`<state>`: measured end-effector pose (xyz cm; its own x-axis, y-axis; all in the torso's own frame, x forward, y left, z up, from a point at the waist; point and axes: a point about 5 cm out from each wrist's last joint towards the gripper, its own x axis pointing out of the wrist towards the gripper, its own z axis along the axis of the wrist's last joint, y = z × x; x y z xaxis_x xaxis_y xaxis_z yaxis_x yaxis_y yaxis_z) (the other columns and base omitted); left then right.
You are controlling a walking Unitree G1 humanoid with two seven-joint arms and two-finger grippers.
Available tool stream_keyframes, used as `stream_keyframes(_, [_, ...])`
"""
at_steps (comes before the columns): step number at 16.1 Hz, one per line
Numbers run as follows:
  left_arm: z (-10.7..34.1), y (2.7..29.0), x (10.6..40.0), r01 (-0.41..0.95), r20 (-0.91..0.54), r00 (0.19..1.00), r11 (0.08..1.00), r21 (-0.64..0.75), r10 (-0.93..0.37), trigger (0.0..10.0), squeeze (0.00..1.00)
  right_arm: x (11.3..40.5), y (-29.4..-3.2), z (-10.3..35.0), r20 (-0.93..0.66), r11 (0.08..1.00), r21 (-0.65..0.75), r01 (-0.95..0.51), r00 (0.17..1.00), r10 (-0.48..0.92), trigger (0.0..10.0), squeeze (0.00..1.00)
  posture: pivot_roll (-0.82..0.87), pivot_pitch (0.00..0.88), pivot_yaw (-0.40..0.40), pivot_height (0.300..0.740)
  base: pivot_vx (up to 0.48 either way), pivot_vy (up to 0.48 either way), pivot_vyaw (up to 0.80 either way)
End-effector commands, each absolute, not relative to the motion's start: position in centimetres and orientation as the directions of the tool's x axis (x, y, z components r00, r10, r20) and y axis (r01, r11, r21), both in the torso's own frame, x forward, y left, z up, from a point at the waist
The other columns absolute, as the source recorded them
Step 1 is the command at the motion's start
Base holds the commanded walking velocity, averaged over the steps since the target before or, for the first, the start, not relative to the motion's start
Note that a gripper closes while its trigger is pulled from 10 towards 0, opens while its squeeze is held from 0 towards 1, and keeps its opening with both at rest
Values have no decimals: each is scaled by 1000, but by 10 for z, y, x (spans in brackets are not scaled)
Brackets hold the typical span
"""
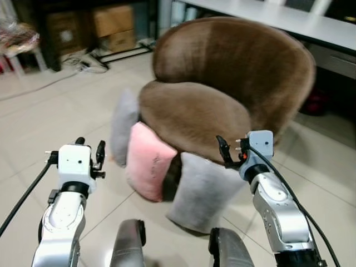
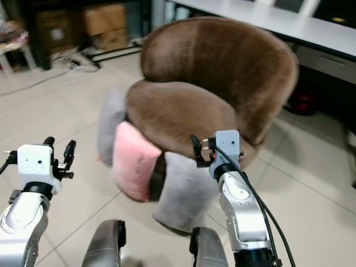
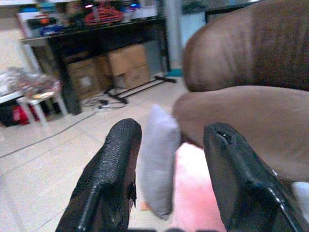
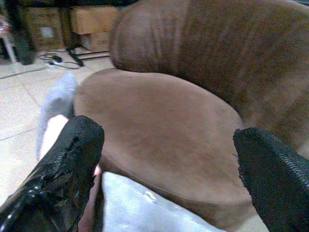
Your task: Move the pillow to the sofa from floor
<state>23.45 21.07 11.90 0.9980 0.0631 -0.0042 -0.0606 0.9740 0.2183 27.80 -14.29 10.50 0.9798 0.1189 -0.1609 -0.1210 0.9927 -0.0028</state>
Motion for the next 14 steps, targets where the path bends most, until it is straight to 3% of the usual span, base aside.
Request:
stream_keyframes(1, [122, 207, 236, -45, 10, 999, 975, 217, 43, 10000, 0, 280, -146, 109, -151, 993, -17, -118, 982, 114, 10000, 0, 0, 0, -48, 616, 289, 0, 0])
stream_keyframes(5, [123, 208, 236, -42, 12, 999, 976, 215, 41, 10000, 0, 281, -145, 108, -159, 993, -9, -116, 981, 113, 10000, 0, 0, 0, -48, 616, 284, 0, -372])
stream_keyframes(13, [124, 208, 238, -37, 17, 999, 974, 222, 34, 10000, 0, 282, -141, 108, -154, 987, -39, -154, 977, 147, 10000, 0, 7, 0, -43, 616, 287, 0, 0])
stream_keyframes(14, [124, 208, 239, -36, 18, 999, 974, 223, 32, 10000, 0, 282, -139, 107, -156, 984, -54, -172, 974, 162, 10000, 0, 7, 0, -42, 616, 281, 0, 800])
